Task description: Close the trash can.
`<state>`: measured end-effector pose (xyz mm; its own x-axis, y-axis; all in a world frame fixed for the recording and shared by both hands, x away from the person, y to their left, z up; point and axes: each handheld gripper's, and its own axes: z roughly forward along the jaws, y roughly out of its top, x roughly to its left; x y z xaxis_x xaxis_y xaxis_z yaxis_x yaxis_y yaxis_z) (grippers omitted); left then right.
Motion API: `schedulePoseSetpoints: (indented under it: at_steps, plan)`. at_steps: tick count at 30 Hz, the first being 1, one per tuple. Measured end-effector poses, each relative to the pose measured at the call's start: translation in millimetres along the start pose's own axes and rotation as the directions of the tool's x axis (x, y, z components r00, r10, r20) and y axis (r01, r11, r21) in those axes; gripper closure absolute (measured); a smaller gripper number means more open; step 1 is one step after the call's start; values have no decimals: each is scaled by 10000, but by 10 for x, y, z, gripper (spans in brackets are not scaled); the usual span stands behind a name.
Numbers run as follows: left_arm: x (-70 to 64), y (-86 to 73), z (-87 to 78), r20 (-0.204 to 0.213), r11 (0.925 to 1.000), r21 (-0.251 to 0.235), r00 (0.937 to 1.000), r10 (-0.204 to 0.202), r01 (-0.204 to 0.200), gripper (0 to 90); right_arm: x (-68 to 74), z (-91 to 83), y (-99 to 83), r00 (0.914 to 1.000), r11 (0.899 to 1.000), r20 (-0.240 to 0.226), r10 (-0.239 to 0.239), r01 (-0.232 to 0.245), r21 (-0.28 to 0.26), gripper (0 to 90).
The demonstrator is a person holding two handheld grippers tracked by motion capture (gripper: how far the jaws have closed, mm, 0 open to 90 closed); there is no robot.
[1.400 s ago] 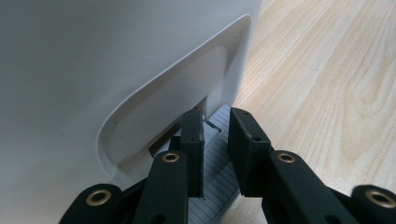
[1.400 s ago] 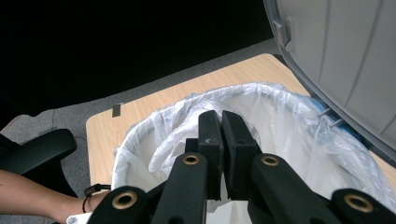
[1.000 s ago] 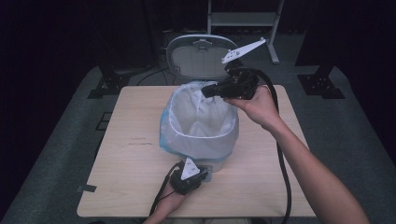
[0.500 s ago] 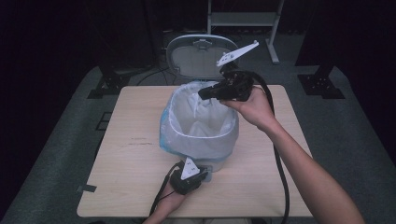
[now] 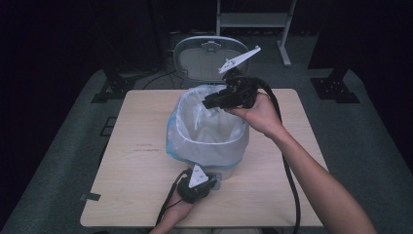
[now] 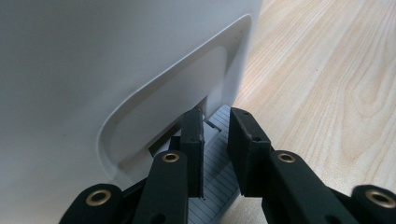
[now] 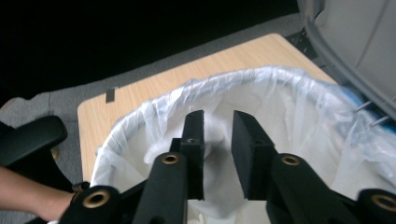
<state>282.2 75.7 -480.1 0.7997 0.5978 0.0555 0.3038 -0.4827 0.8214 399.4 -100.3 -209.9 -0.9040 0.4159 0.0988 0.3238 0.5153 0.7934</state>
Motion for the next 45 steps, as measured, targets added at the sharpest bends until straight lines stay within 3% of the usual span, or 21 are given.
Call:
schedulePoseSetpoints:
  at_steps: [14,34,45]
  plan:
    - [-1,1,0,-4,10000,3,10000,-1,1,759,-1,-19,-87,9999,9999,-35,102,-102,114,697]
    - [7,0,-2,-3,10000,35,10000,25,-25,759,-30,-201,-247,9997,9995,23,236,-236,-204,666]
    - [3,0,-1,-22,10000,24,10000,36,-36,758,-78,-391,-397,9990,9979,137,432,-425,-497,645]
